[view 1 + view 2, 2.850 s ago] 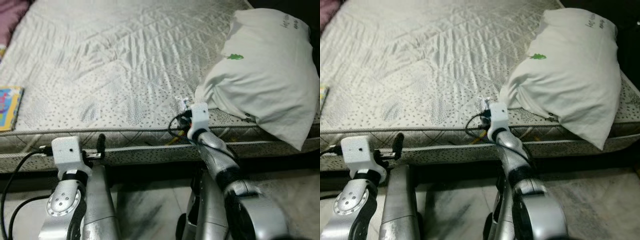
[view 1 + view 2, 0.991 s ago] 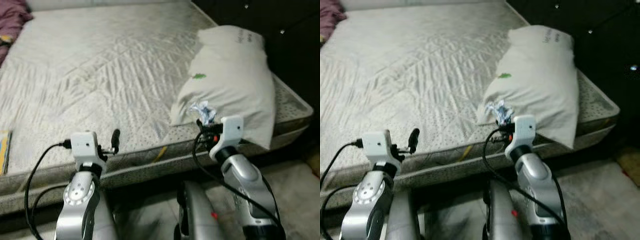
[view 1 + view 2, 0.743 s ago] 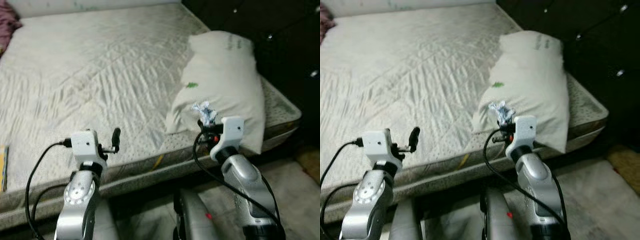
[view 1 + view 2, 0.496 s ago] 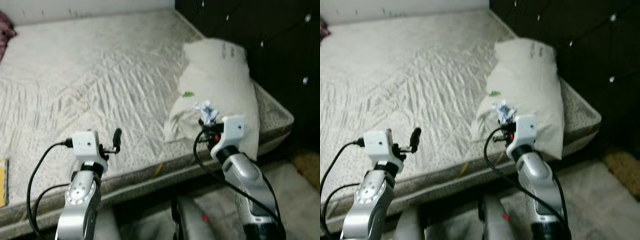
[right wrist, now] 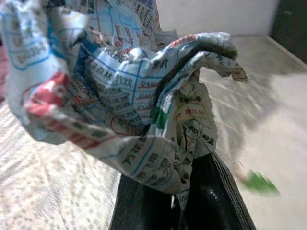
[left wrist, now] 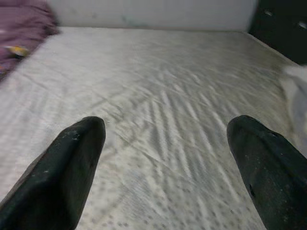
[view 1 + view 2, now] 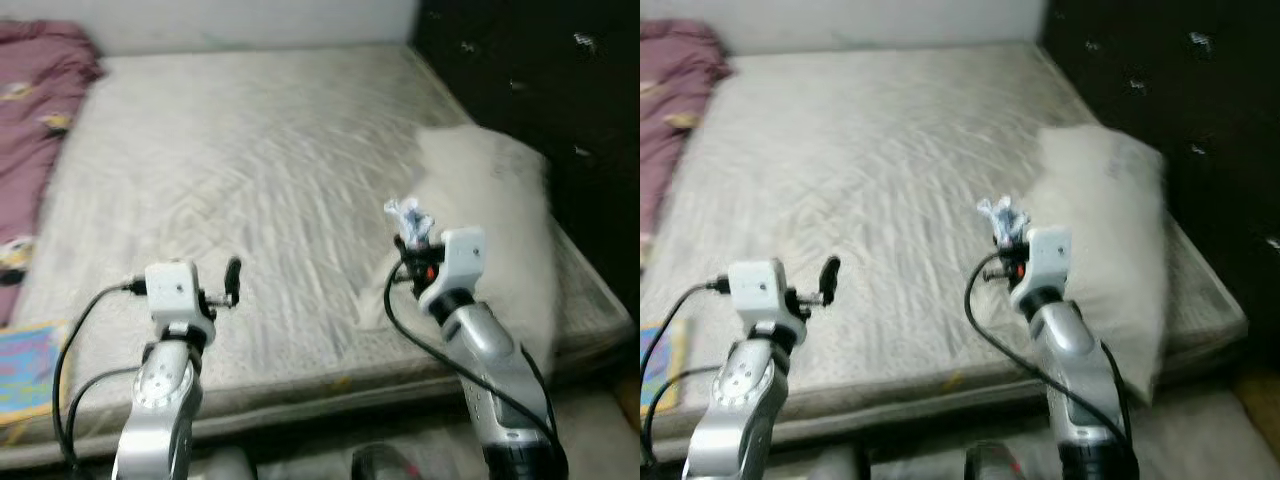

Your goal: Clean up the room

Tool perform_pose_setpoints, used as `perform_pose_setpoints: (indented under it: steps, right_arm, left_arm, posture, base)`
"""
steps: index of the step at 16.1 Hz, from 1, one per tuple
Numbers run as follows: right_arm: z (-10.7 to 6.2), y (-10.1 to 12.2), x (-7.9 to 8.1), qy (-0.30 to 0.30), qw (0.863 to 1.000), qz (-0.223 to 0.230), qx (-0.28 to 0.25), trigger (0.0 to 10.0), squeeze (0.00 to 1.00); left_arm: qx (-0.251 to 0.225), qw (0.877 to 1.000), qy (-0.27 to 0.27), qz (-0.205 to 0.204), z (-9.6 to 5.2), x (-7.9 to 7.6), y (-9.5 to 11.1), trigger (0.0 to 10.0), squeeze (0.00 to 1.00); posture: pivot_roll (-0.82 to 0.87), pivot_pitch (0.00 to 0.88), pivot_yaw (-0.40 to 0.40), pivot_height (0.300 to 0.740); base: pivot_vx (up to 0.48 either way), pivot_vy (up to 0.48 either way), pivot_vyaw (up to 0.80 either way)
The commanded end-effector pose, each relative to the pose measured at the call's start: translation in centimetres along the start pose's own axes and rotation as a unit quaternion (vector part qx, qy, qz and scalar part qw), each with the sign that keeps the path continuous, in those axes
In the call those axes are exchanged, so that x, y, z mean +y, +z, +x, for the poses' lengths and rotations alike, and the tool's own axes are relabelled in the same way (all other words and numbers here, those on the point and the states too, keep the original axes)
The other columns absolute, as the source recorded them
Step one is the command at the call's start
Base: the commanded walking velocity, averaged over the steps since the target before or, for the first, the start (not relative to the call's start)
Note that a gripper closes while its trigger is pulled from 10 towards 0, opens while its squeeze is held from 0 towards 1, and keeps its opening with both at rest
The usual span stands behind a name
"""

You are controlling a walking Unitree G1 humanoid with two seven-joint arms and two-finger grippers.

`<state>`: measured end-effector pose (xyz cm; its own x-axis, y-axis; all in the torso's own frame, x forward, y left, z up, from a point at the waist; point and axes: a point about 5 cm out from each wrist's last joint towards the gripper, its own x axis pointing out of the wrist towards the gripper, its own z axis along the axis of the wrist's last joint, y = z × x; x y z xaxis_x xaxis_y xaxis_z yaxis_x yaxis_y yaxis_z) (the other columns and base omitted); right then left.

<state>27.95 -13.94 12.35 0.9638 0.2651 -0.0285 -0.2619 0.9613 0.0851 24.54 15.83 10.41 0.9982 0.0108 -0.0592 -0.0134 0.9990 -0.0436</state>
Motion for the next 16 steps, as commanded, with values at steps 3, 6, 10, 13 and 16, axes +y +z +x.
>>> perform_pose_setpoints:
  steps: [3,6,10,13,16]
  right_arm:
    - [0.3,0.2,0.2,0.011,1.0,-0.005,-0.008,10.0,0.0]
    - [0.4,0.0,0.2,0.007,1.0,0.002,-0.003,10.0,0.0]
    - [0.0,-2.1,-0.1,-0.009,0.998,0.028,0.056,10.0,0.0]
    - [0.3,-2.6,-0.3,-0.033,0.995,-0.054,0.072,10.0,0.0]
    - [0.6,-1.7,-0.2,-0.057,0.997,-0.026,0.046,10.0,0.0]
  left_arm:
    - [0.007,1.0,0.013,0.0,-0.2,0.4,-0.3,10.0,0.0]
    - [0.006,1.0,0.015,-0.002,-0.2,0.4,-0.3,10.0,0.0]
    - [0.01,1.0,0.028,0.0,-0.3,0.6,-0.4,10.0,0.0]
    - [0.023,0.999,0.028,-0.019,-0.5,0.6,-0.7,10.0,0.0]
    - [0.015,1.0,0.018,-0.002,-0.5,0.5,-0.4,10.0,0.0]
  posture:
    - [0.04,0.0,-0.031,0.74]
    - [0.04,0.0,-0.035,0.74]
    - [0.04,0.0,-0.038,0.74]
    - [0.04,0.0,-0.034,0.74]
    - [0.04,0.0,-0.031,0.74]
  base:
    - [0.0,0.0,0.0]
    - [0.0,0.0,0.0]
    - [0.0,0.0,0.0]
    - [0.0,0.0,0.0]
    - [0.0,0.0,0.0]
